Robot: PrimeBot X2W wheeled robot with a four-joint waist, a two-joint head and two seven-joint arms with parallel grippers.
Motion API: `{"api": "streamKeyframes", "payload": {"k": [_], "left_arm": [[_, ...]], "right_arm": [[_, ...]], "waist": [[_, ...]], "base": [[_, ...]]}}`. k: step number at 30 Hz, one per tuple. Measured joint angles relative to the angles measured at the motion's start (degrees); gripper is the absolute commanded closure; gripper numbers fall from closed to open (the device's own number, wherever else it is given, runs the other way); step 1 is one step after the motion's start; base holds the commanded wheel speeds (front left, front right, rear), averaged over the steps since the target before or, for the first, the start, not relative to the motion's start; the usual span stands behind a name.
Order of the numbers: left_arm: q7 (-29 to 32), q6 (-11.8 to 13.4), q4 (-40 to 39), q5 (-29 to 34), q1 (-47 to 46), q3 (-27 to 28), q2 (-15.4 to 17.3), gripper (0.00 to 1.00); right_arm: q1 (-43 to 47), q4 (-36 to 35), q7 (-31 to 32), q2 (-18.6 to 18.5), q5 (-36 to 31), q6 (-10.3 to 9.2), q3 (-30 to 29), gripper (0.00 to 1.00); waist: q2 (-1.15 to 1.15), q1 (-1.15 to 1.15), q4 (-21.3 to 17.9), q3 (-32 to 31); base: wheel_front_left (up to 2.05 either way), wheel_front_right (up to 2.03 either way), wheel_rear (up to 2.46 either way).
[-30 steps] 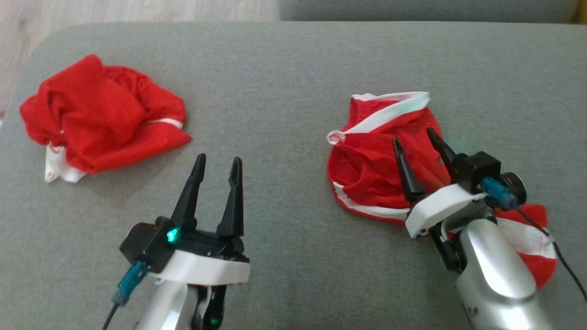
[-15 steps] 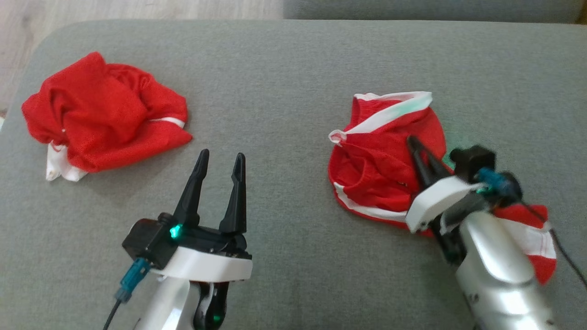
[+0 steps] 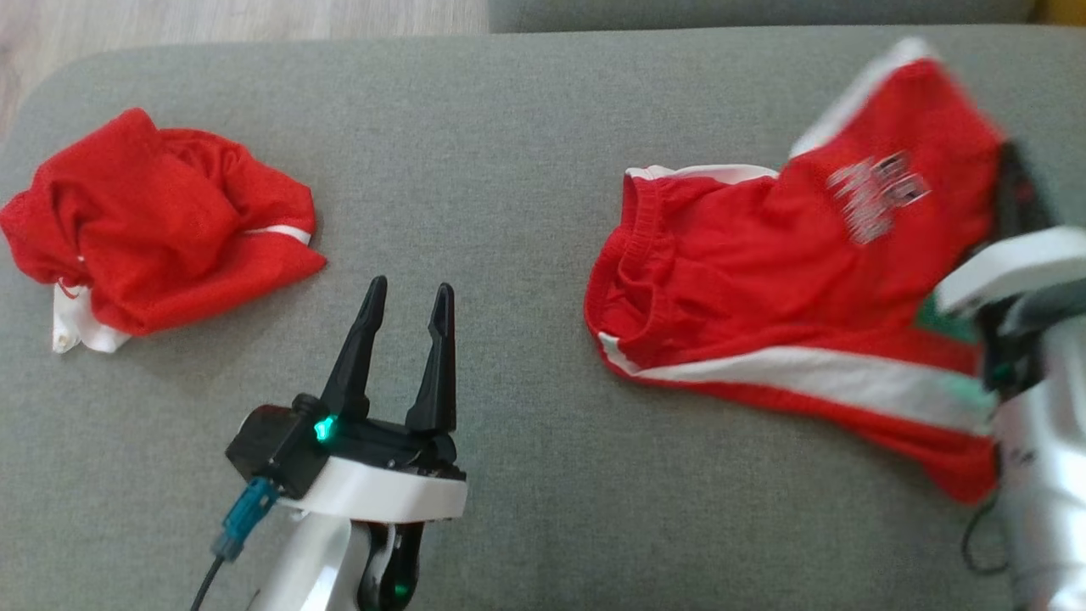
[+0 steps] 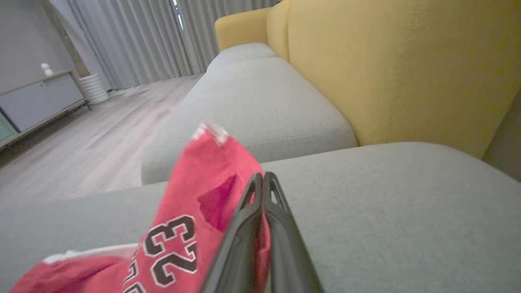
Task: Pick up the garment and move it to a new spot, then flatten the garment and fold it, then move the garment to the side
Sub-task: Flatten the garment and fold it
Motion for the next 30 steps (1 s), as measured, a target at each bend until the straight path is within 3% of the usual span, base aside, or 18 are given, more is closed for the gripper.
{"api": "streamKeyframes", "payload": {"k": [7, 8, 9, 14, 18, 22, 30], "left_arm": [[0.0, 0.0, 0.0, 0.0, -0.9, -0.1, 0.0, 0.0], [0.0, 0.0, 0.0, 0.0, -1.0, -0.1, 0.0, 0.0], [0.0, 0.0, 0.0, 0.0, -1.0, -0.1, 0.0, 0.0], [0.0, 0.0, 0.0, 0.0, -1.0, 0.1, 0.0, 0.0], [0.0, 0.0, -0.1, 0.0, -1.0, 0.6, 0.0, 0.0], [0.0, 0.1, -0.4, 0.0, -0.9, 1.7, 0.0, 0.0], [0.0, 0.0, -0.9, 0.0, -0.5, 2.6, 0.0, 0.0]], "right_arm": [[-6.0, 4.7, 0.2, -1.6, -7.0, 0.0, -12.0, 1.0], [-6.7, 5.6, 0.5, -2.0, -8.6, 0.0, -13.8, 0.56], [-7.3, 6.6, 0.9, -2.3, -10.3, 0.01, -15.6, 0.0], [-8.5, 7.8, -0.1, -2.0, -17.7, 0.0, -21.4, 0.0], [-8.2, 6.1, -3.4, 0.5, -20.6, 0.0, -21.0, 0.0], [-6.4, 1.8, -6.3, 3.2, -20.5, 0.0, -17.5, 0.0], [7.5, -10.3, -7.8, 5.7, -11.3, 0.0, -5.0, 0.0]], "waist": [[0.0, 0.0, 0.6, 1.5], [0.0, 0.0, 0.8, 1.7], [0.0, 0.0, 0.9, 1.8], [0.0, 0.0, 0.8, 1.8], [0.0, 0.0, -0.3, 1.1], [0.0, 0.0, -2.1, 0.0], [0.0, -0.01, -6.1, -2.5]], "base": [[0.0, 0.0, 0.0], [0.0, 0.0, 0.0], [0.0, 0.0, 0.0], [0.0, 0.0, 0.0], [0.0, 0.0, 0.0], [0.0, 0.0, 0.0], [0.0, 0.0, 0.0]]}}
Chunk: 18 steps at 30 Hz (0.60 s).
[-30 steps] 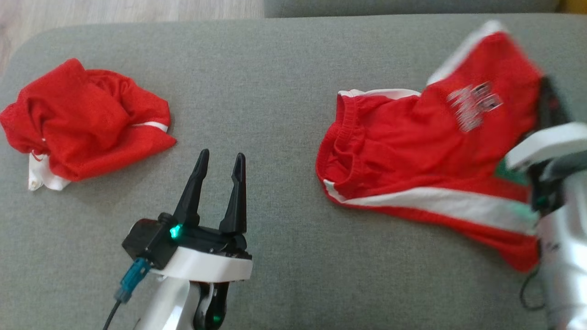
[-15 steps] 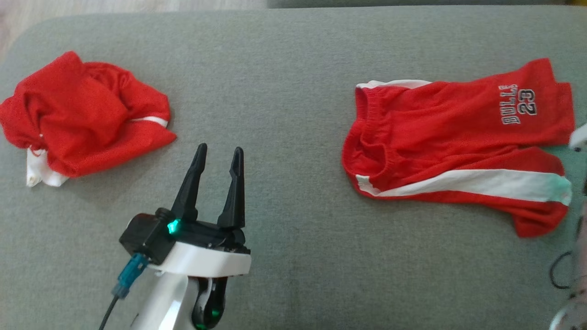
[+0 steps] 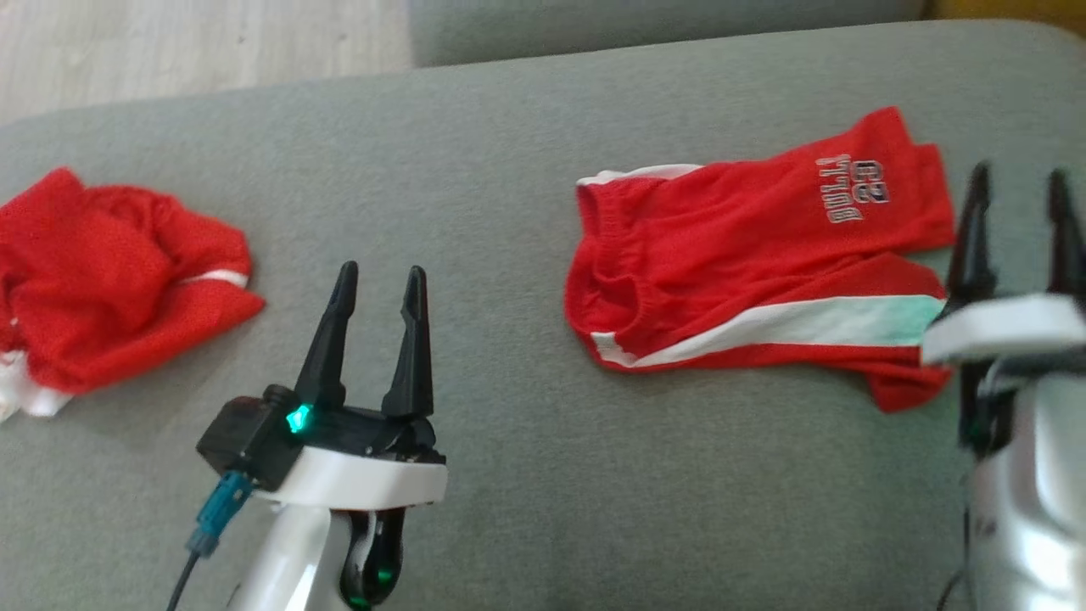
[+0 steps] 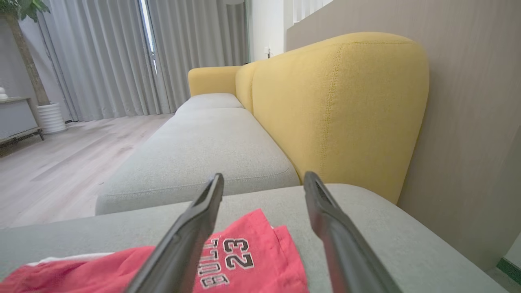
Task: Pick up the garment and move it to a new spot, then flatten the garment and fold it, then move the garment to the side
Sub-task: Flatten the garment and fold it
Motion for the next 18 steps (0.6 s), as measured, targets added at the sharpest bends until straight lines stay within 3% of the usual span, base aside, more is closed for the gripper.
{"api": "streamKeyframes", "payload": {"k": [4, 9, 18], "left_arm": [[0.0, 0.0, -0.2, 0.1, 0.1, 0.7, 0.0, 0.0], [0.0, -0.5, 0.1, 0.6, 0.2, 0.6, 0.0, 0.0], [0.0, -1.6, 3.4, 3.5, -0.1, -1.6, 0.1, 0.0]], "right_arm": [[8.0, -5.7, -0.5, 0.3, 5.0, 0.0, 5.7, 0.0], [16.2, -6.6, -0.6, 0.7, 9.8, 0.0, 9.8, 0.0], [16.2, -8.3, -1.0, 0.7, 10.6, 0.0, 11.8, 0.0]], "waist": [[0.0, 0.0, -1.7, -0.8], [0.0, 0.0, -3.0, -0.8], [0.0, 0.0, -4.0, 0.7]], "base": [[0.0, 0.0, 0.0], [0.0, 0.0, 0.0], [0.0, 0.0, 0.0]]}}
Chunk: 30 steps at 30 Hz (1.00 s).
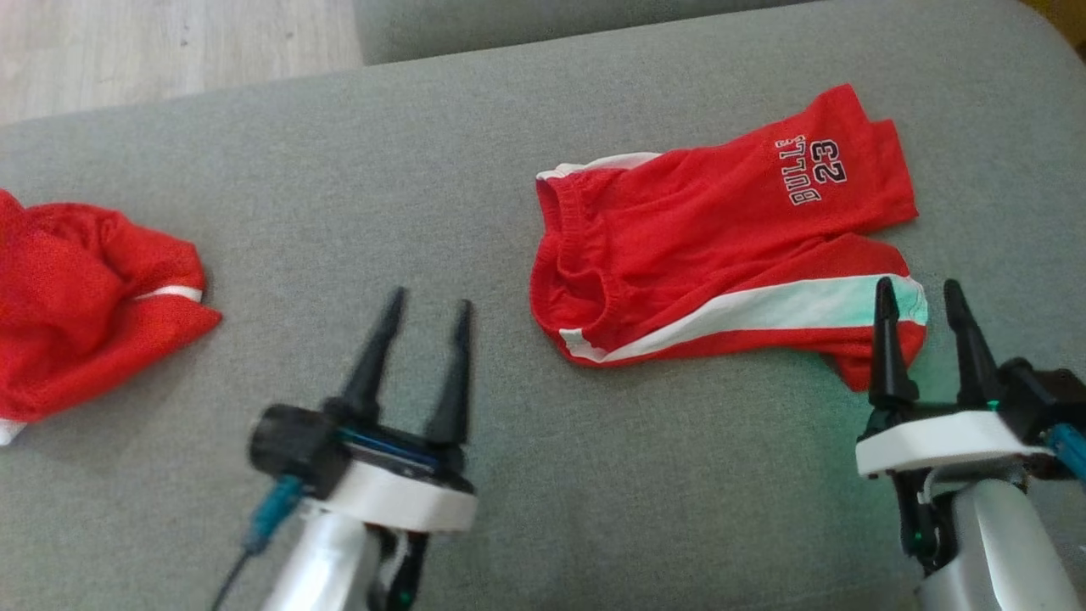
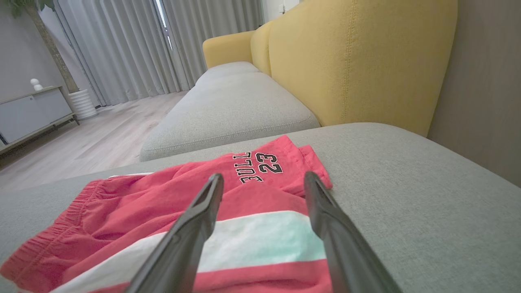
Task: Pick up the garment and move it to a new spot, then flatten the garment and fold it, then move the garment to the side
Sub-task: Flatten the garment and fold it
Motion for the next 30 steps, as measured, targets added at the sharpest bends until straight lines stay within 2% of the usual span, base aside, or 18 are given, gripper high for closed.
{"api": "streamKeyframes", "payload": {"k": [3, 7, 11, 16, 30], "left_arm": [[0.0, -0.5, 2.9, 1.7, -0.8, -4.5, 0.7, 0.0], [1.2, -0.9, 7.6, 2.6, -5.2, -15.1, 4.2, 0.0], [3.7, -0.9, 11.4, 2.4, -11.7, -22.1, 7.3, 0.0], [6.1, -1.0, 16.7, 3.4, -18.5, -26.2, 9.2, 0.0], [6.4, -1.0, 22.8, 2.2, -24.8, -32.7, 9.9, 0.02]], "right_arm": [[-0.5, -0.6, 0.0, 0.0, 0.0, 0.0, -0.3, 0.0], [-0.5, -0.6, 0.0, 0.0, -0.1, 0.0, -0.6, 0.0], [-1.1, -0.5, 0.0, 0.0, 0.0, 0.0, -0.2, 0.0], [-2.5, -0.6, 0.0, 0.0, 1.8, 0.0, -0.2, 0.0], [-2.6, -1.0, 0.0, 0.0, 2.5, 0.0, 0.1, 0.0]], "waist": [[0.0, 0.0, -0.2, 0.7], [0.0, 0.0, -0.6, 1.9], [0.0, 0.0, -1.3, 3.3], [0.0, 0.01, -2.8, 4.9], [0.0, 0.0, -4.9, 6.2]], "base": [[0.0, 0.0, 0.0], [0.0, 0.0, 0.0], [0.0, 0.0, 0.0], [0.0, 0.0, 0.0], [0.0, 0.0, 0.0]]}}
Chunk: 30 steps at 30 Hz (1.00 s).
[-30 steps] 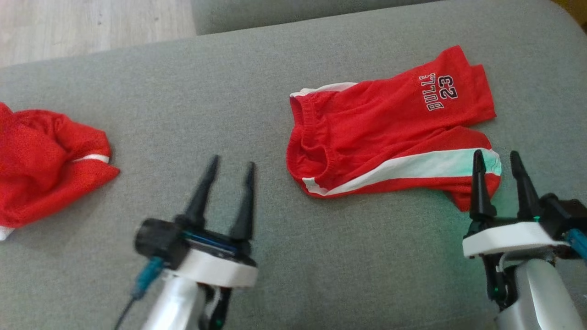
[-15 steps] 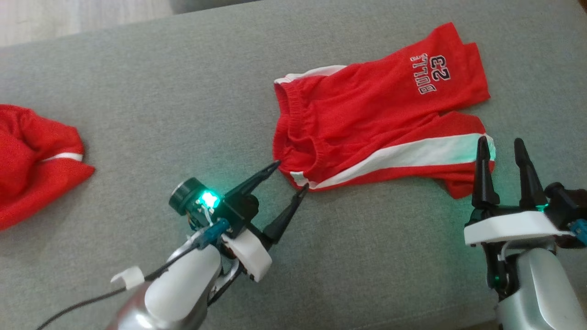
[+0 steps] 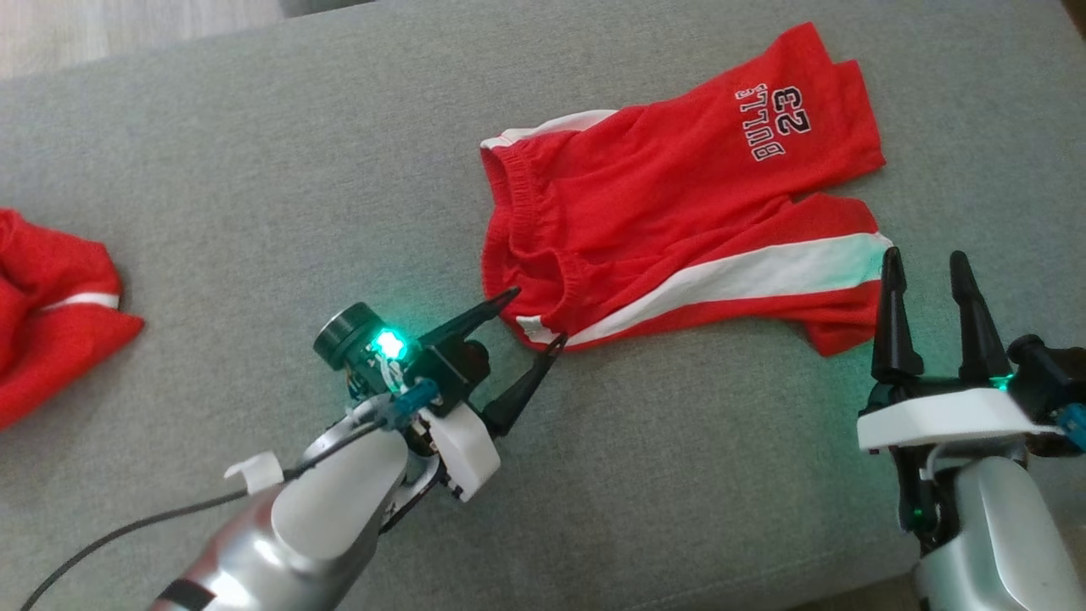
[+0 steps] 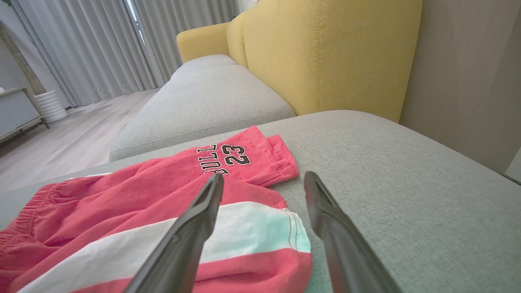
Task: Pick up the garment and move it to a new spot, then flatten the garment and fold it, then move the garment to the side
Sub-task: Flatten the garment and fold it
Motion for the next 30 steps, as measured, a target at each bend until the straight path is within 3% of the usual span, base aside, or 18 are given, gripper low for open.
{"api": "streamKeyframes", "payload": {"k": [1, 3, 4, 5, 13, 26, 30], "left_arm": [[0.2, 0.0, 0.4, -0.4, -0.1, -0.1, 0.0, 0.02], [0.2, 0.0, 0.9, -0.8, -0.1, -0.4, 0.1, 0.53], [0.2, 0.0, 1.0, -1.1, -0.1, -0.6, 0.1, 0.71], [0.1, 0.0, 1.2, -1.4, -0.1, -0.7, 0.1, 1.0], [-1.7, 0.1, 1.4, -4.3, -0.1, 0.0, -0.3, 1.0], [-5.0, 5.3, -1.0, -7.3, 2.6, 4.0, -0.4, 1.0], [-5.0, 5.6, -1.1, -7.5, 2.7, 4.2, -0.4, 1.0]], "right_arm": [[0.0, 0.0, 0.0, 0.0, 0.0, 0.0, 0.0, 0.0], [0.0, 0.0, 0.0, 0.0, 0.0, 0.0, 0.0, 0.0], [0.0, 0.0, 0.0, 0.0, 0.0, 0.0, 0.0, 0.0], [0.0, 0.1, 0.0, 0.0, 0.0, 0.0, 0.0, 0.0], [0.0, 2.7, 0.0, 0.0, -1.5, 0.0, -0.2, 0.0], [-4.8, 12.2, 4.8, 0.0, -4.1, 0.0, -4.3, 0.0], [-6.3, 14.4, 6.5, 0.0, -3.8, 0.0, -4.1, 0.0]], "waist": [[0.0, 0.0, -0.1, 0.0], [0.0, 0.0, -0.3, -0.1], [0.0, 0.0, -0.4, -0.1], [0.0, 0.0, -0.4, -0.2], [0.0, 0.0, 0.2, -0.7], [0.0, 0.0, 3.0, -1.2], [0.0, 0.0, 3.5, -0.9]], "base": [[0.0, 0.0, 0.0], [0.0, 0.0, 0.0], [0.0, 0.0, 0.0], [0.0, 0.0, 0.0], [0.0, 0.0, 0.0], [0.0, 0.0, 0.0], [0.0, 0.0, 0.0]]}}
